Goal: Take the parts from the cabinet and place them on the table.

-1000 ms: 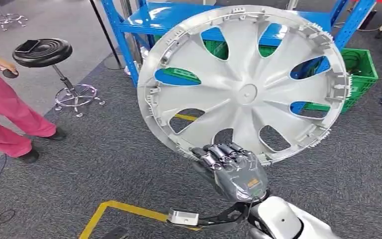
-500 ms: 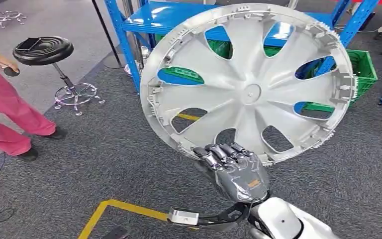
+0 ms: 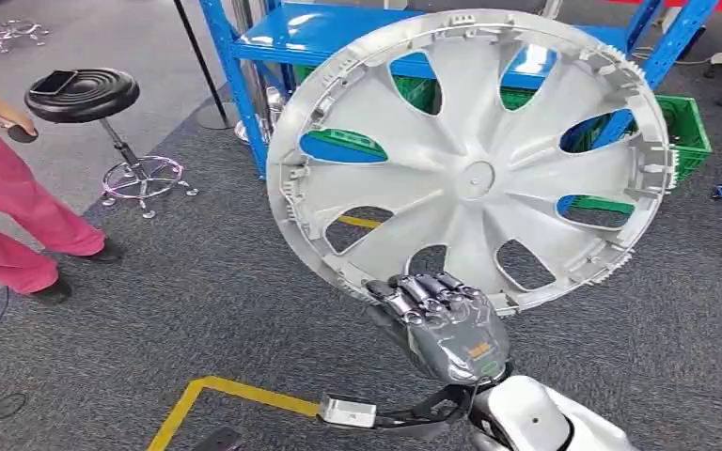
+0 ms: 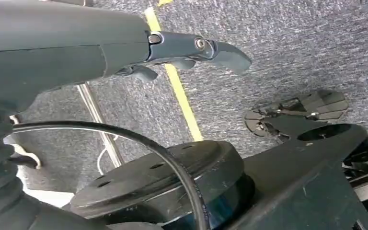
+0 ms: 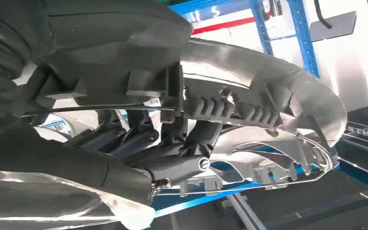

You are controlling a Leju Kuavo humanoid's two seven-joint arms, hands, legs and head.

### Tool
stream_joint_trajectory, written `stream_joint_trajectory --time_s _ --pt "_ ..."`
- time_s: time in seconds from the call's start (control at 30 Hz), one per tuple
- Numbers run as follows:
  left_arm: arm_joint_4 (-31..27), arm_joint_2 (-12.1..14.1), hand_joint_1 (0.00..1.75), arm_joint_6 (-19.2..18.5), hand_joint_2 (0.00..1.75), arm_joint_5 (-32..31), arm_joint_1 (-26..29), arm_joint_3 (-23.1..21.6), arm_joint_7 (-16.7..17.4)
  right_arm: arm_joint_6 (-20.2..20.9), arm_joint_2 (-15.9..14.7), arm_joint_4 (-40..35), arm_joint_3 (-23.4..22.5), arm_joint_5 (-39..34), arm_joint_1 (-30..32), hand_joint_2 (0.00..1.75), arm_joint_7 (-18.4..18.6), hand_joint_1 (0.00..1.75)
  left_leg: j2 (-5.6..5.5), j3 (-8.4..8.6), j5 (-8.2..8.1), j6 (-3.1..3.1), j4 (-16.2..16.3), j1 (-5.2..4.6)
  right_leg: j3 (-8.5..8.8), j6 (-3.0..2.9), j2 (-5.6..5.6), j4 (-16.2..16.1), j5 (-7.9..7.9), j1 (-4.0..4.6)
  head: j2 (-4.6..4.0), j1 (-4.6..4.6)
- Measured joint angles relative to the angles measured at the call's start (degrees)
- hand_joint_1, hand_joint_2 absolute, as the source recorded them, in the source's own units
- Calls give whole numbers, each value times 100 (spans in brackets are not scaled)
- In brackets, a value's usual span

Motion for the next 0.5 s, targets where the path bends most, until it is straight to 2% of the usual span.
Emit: stream_joint_trajectory --time_s 0.5 --pt "0 -17 0 0 175 -9 -1 2 0 -46 2 15 0 -44 11 175 -24 175 0 -26 30 40 0 -5 -3 28 0 -36 42 -8 0 2"
